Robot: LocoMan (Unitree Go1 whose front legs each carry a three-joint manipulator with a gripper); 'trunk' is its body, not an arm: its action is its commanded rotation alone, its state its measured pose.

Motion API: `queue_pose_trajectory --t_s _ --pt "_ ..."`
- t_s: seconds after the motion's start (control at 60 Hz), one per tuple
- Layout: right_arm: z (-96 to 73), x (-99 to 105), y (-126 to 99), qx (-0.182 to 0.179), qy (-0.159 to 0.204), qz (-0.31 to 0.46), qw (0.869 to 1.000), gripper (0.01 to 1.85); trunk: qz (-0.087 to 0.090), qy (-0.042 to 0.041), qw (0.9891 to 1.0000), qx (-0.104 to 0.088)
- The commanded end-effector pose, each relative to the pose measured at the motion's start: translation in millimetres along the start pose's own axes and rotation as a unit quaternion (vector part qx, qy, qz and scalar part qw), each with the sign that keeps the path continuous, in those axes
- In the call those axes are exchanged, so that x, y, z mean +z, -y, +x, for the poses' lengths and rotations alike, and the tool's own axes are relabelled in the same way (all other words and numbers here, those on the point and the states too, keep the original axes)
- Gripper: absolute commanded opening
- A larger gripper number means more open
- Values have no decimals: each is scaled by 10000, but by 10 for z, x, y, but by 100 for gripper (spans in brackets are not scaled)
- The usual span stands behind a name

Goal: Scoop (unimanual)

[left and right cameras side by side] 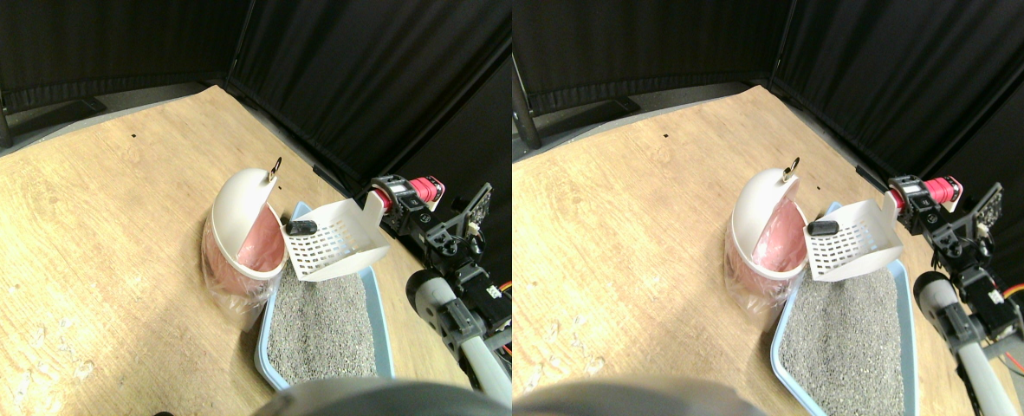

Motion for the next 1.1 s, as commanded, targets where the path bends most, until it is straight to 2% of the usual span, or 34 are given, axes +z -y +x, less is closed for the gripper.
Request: queue_pose_trajectory --t_s 0.017,0.25,0.3,0.333,0.367,0.417,0.467,0.5,0.533,0.633,0.7,0.717,0.783,0.95,1.083,1.1 --pt "4 83 31 -146 258 57 9995 6 -101 93 9996 260" --pt "16 90 55 -89 376 -174 9991 6 -94 90 9996 257" --pt "20 72 42 -8 490 -587 9971 6 -98 67 9996 257" --pt "23 71 26 -32 358 -562 9978 14 -98 67 9996 257" --pt "20 72 21 12 328 -492 9982 9 -98 67 9996 257" --pt "18 76 4 21 292 -519 9982 13 -98 67 9996 257" --pt "16 79 1 28 287 -471 9985 12 -98 67 9996 257" --pt "17 76 -2 43 332 -498 9982 22 -98 67 9996 257" --pt "25 75 1 58 343 -483 9982 17 -101 77 9997 228" --pt "14 87 -7 27 332 -485 9983 22 -105 66 9997 219" --pt "3 101 -11 11 300 -470 9984 15 -100 79 9997 216" --pt "1 106 -13 6 294 -473 9984 7 -100 79 9997 216" --pt "-4 116 -17 -13 303 -519 9982 6 -108 68 9997 200" --pt "-4 118 -20 -3 336 -579 9978 26 -86 61 9998 185" --pt "1 73 3 -75 338 -402 9986 14 -31 41 9999 152" --pt "0 60 13 -57 390 -328 9987 7 -20 47 9999 142"
